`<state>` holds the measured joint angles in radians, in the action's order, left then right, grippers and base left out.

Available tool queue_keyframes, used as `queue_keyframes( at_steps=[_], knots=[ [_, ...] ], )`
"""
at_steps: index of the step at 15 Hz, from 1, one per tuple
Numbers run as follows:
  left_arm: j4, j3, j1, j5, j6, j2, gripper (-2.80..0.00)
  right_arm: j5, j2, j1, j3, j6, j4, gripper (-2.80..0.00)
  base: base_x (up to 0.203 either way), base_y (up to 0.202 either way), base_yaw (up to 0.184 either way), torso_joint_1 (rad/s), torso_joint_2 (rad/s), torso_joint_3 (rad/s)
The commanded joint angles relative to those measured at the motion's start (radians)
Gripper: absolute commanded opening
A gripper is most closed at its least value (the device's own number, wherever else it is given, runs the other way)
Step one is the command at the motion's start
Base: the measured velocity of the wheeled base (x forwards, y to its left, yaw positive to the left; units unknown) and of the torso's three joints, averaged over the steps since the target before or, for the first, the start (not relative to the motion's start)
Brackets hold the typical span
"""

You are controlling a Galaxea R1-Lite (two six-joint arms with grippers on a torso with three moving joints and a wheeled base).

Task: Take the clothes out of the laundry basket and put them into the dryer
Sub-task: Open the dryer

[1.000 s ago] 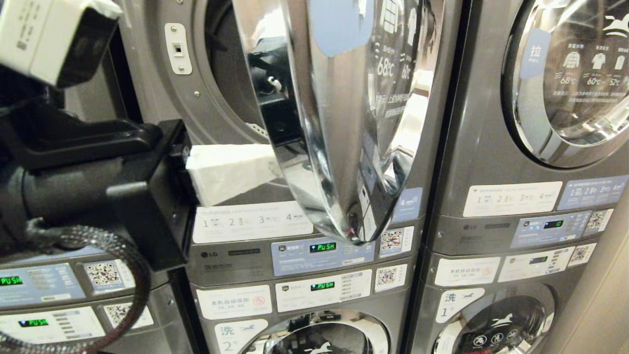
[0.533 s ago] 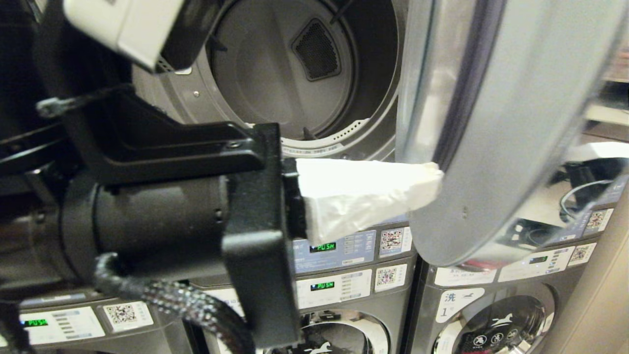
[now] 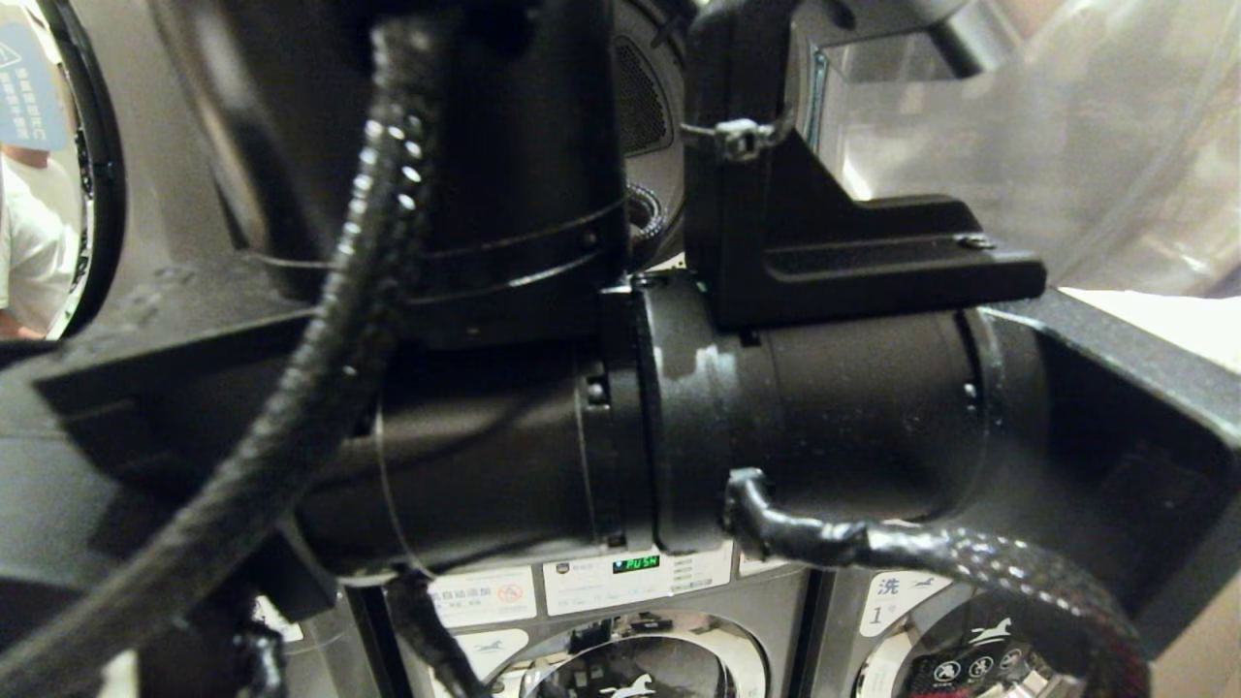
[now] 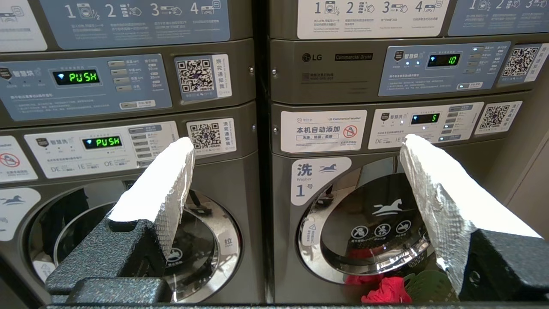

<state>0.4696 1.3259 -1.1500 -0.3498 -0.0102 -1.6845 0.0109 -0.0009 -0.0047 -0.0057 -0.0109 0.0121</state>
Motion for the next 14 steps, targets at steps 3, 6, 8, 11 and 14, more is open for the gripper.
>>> queue_keyframes(
  at_steps=[3, 6, 8, 11, 14],
  knots=[
    [0.003, -0.085, 0.003, 0.068, 0.046, 0.066, -2.80, 0.000, -0.001, 0.000, 0.000, 0.000, 0.000, 0.00, 0.000, 0.000, 0.000, 0.000, 0.00, 0.000],
    [0.003, -0.223, 0.071, 0.111, 0.059, 0.174, -2.80, 0.000, 0.000, 0.000, 0.000, 0.000, 0.000, 0.00, 0.000, 0.000, 0.000, 0.000, 0.00, 0.000],
    [0.001, -0.294, 0.147, 0.116, 0.046, 0.239, -2.80, 0.000, -0.001, 0.000, 0.000, 0.000, 0.000, 0.00, 0.000, 0.000, 0.000, 0.000, 0.00, 0.000],
    [-0.006, -0.423, 0.304, 0.119, 0.015, 0.306, -2.80, 0.000, 0.001, 0.000, 0.000, 0.000, 0.000, 0.00, 0.000, 0.000, 0.000, 0.000, 0.00, 0.000],
    [-0.002, -0.553, 0.561, 0.117, 0.012, 0.371, -2.80, 0.000, -0.001, 0.000, 0.000, 0.000, 0.000, 0.00, 0.000, 0.000, 0.000, 0.000, 0.00, 0.000]
  ],
)
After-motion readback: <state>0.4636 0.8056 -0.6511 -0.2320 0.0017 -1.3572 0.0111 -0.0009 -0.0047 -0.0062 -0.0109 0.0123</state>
